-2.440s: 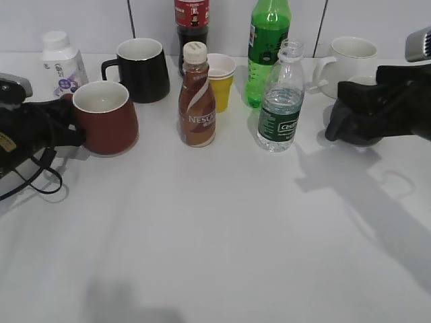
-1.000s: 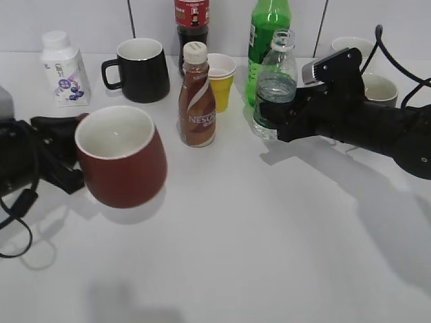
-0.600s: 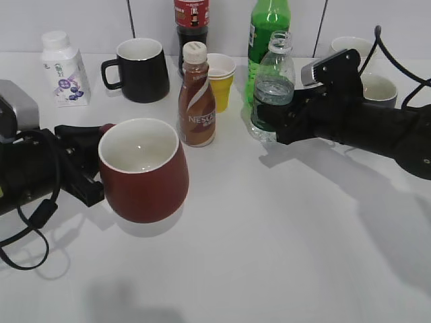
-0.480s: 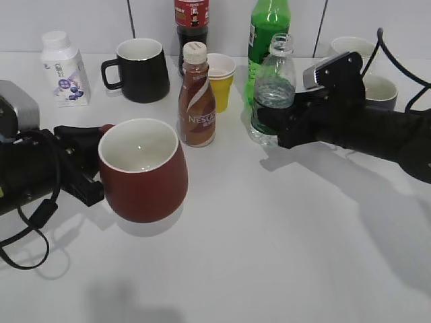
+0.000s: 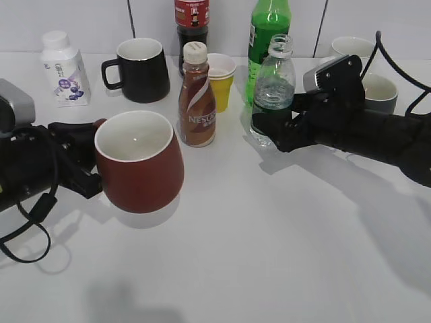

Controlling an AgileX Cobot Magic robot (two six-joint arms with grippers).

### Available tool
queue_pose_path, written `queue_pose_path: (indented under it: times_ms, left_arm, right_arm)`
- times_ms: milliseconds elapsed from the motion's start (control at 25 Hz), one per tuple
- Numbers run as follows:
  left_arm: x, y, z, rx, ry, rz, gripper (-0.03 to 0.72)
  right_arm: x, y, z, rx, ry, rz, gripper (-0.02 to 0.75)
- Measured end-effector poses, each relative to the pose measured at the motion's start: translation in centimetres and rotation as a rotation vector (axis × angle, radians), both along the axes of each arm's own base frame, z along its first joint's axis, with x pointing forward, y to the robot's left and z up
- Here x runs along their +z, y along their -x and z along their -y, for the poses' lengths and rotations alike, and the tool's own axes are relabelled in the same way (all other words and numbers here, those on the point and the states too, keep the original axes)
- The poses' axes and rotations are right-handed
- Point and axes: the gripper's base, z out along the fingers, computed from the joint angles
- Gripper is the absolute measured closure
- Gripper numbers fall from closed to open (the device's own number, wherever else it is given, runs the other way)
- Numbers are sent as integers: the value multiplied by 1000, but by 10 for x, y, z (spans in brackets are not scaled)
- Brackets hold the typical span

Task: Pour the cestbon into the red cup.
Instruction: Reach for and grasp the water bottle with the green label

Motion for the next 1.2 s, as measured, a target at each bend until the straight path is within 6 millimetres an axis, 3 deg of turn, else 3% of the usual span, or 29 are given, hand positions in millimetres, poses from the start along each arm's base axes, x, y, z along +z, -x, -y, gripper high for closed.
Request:
queue_pose_path:
  times_ms: [600, 720, 880, 1200]
  left_arm:
    - [4, 0, 1, -5, 33, 34, 626]
    - [4, 0, 1, -4, 33, 34, 626]
    - [4, 0, 1, -3, 33, 34, 626]
    - [6, -9, 5, -24, -11, 30, 626]
  right_arm:
    - [-5, -19, -6, 1, -46, 38, 104]
    - [-8, -23, -9, 33, -36, 49, 135]
    - [-9, -24, -10, 43, -33, 51, 251]
    - [-5, -17, -15, 132, -1, 42, 258]
